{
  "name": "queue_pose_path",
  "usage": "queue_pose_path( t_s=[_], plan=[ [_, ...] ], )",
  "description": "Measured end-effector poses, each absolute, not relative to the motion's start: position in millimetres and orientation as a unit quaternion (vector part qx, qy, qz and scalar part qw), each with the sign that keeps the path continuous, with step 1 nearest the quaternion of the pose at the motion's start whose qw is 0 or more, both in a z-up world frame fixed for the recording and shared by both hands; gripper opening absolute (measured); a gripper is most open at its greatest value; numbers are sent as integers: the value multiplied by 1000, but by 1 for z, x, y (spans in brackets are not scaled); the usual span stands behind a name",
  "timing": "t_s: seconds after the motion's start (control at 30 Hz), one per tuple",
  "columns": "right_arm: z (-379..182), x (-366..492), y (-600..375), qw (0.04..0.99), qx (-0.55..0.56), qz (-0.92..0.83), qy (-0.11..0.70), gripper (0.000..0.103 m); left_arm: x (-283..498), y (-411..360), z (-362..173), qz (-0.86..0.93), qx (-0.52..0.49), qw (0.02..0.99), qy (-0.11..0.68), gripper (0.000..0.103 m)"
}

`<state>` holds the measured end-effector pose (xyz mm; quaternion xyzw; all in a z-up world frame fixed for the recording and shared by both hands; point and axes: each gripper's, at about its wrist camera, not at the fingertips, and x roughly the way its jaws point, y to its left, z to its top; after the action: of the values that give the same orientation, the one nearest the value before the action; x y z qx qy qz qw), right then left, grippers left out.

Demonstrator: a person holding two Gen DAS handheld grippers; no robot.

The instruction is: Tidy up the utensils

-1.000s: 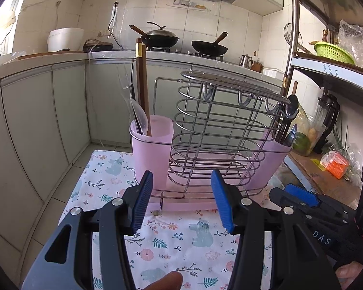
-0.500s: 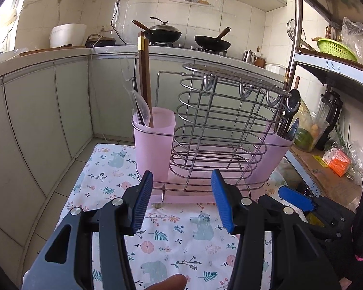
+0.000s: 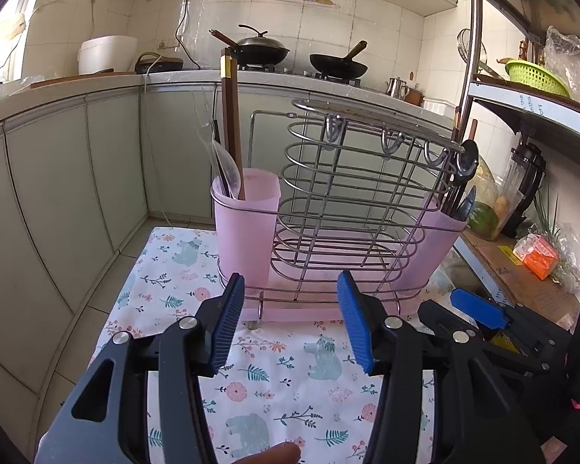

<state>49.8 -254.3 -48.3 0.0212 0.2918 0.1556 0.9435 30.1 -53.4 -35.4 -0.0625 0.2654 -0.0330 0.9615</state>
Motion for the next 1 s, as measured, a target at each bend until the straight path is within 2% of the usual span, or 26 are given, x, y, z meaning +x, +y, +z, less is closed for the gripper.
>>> queue_pose_path(
  t_s=[0.8, 1.0],
  plan=[
    [-36, 48, -265, 956, 29, 126, 262, 45, 33, -53, -38, -33, -61, 959, 273, 50],
    [-30, 41, -268, 964, 34, 122, 233, 45, 33, -53, -40, -32, -62, 959, 274, 50]
  ],
)
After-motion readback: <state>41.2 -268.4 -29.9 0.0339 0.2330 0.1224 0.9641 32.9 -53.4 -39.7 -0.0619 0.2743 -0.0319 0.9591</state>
